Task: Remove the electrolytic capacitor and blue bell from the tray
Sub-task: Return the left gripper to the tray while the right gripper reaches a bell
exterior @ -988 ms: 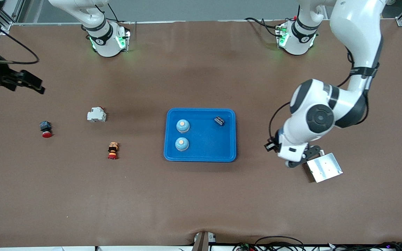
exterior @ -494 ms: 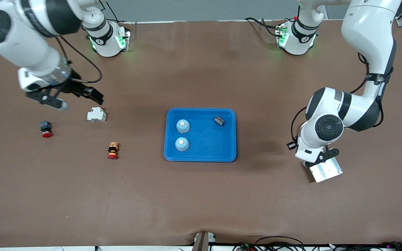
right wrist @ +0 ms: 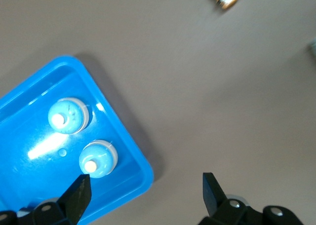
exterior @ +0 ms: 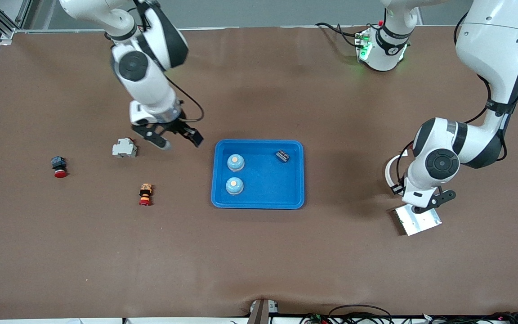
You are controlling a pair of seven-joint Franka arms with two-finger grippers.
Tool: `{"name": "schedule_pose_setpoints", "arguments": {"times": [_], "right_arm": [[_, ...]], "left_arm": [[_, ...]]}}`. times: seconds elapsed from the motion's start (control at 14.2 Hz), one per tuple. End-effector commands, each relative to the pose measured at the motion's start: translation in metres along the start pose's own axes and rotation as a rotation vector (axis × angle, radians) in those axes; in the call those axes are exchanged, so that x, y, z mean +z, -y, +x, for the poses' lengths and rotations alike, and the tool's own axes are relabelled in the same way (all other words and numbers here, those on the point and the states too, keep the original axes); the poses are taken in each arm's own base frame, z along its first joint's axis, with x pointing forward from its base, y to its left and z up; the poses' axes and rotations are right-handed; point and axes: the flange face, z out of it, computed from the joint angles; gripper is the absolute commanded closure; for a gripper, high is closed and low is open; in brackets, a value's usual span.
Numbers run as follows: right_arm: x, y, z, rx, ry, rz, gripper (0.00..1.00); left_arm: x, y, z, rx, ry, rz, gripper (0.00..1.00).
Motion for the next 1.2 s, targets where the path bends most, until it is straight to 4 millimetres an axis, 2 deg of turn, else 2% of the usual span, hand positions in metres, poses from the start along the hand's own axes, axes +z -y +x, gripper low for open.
{"name": "schedule_pose_setpoints", "arguments": {"times": [0.0, 0.07, 0.28, 0.35, 0.42, 0.49, 0.71, 0.92, 0.99, 1.13], "right_arm": [[0.040, 0.031, -0.013, 0.063, -0.002, -0.014, 0.00], [0.054, 0.042, -0.022, 0.083, -0.002, -0.023, 0.00], [0.084, 0.065, -0.036, 0.105, -0.018, -0.044, 0.00], [0.092, 0.070, -0.038, 0.115, -0.027, -0.042, 0.00], [0.101, 0.074, -0.041, 0.122, -0.032, -0.043, 0.00], [0.108, 0.079, -0.042, 0.124, -0.032, -0.046, 0.00], [0.119, 0.089, -0.037, 0.131, -0.036, -0.045, 0.00], [0.135, 0.098, -0.034, 0.156, -0.041, -0.048, 0.00], [0.143, 0.101, -0.036, 0.152, -0.045, -0.054, 0.00], [0.154, 0.103, -0.035, 0.151, -0.051, -0.063, 0.00]], "left_arm": [[0.018, 0.018, -0.009, 0.030, -0.017, 0.007, 1.00], [0.027, 0.019, -0.014, 0.046, -0.009, 0.022, 1.00], [0.044, 0.041, -0.019, 0.032, 0.021, 0.044, 1.00], [0.046, 0.042, -0.021, 0.033, 0.026, 0.047, 0.95], [0.048, 0.043, -0.021, 0.032, 0.031, 0.048, 0.53], [0.048, 0.042, -0.020, 0.031, 0.030, 0.046, 0.01], [0.017, 0.030, -0.011, 0.014, -0.014, 0.015, 0.00], [-0.034, -0.016, -0.017, 0.020, -0.045, -0.038, 0.00], [-0.054, -0.037, -0.024, 0.015, -0.049, -0.062, 0.00], [-0.081, -0.076, -0.043, -0.057, -0.033, -0.135, 0.00]]}}
